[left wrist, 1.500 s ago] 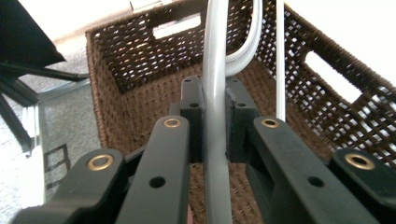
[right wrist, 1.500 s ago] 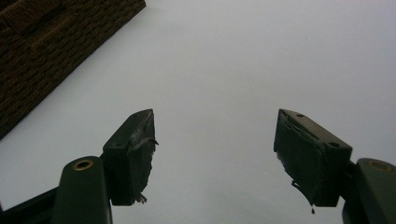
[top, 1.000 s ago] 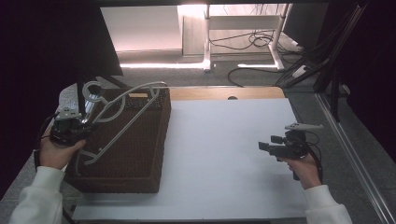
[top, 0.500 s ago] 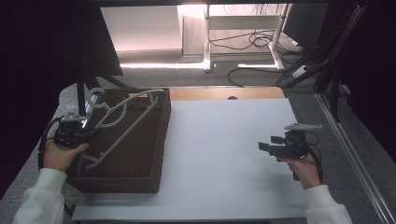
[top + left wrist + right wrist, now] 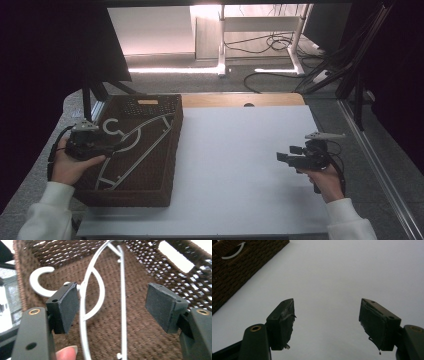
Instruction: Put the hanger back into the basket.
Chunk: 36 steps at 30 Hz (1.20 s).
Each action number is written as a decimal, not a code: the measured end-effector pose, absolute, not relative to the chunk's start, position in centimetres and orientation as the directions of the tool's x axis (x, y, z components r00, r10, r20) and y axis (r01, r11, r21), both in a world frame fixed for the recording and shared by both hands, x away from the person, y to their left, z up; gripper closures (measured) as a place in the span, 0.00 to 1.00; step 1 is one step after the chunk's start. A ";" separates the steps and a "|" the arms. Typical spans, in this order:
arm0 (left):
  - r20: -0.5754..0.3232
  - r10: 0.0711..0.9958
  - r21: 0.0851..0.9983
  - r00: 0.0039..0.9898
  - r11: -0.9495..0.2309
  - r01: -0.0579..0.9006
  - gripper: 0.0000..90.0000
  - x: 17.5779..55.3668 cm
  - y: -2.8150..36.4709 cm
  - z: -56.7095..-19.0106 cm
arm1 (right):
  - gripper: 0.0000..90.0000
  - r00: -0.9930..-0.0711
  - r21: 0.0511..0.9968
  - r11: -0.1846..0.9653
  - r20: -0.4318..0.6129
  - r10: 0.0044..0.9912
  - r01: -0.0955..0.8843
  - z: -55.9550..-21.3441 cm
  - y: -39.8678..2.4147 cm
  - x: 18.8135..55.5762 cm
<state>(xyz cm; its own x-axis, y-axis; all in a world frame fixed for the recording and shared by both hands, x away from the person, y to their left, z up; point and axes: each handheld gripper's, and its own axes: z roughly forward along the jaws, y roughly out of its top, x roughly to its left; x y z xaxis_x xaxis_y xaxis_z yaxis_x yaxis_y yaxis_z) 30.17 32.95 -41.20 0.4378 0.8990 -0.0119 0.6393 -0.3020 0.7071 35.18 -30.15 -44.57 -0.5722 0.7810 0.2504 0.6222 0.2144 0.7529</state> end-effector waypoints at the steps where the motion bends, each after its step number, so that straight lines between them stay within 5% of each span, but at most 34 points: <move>1: -0.020 0.897 0.711 0.441 -0.297 0.637 0.29 30.2 32.6 -41.1 | 0.32 -0.574 0.754 0.214 0.251 0.779 0.621 -44.6 -30.2 35.2; 24: -0.115 0.837 0.798 0.535 -0.243 0.551 0.31 26.9 24.5 -40.9 | 0.32 -0.600 0.781 0.228 0.222 0.769 0.582 -43.7 -29.3 35.2; 36: -0.163 0.778 0.784 0.607 -0.272 0.559 0.31 25.4 22.0 -41.7 | 0.27 -0.671 0.795 0.353 0.091 0.736 0.494 -43.4 -27.2 34.5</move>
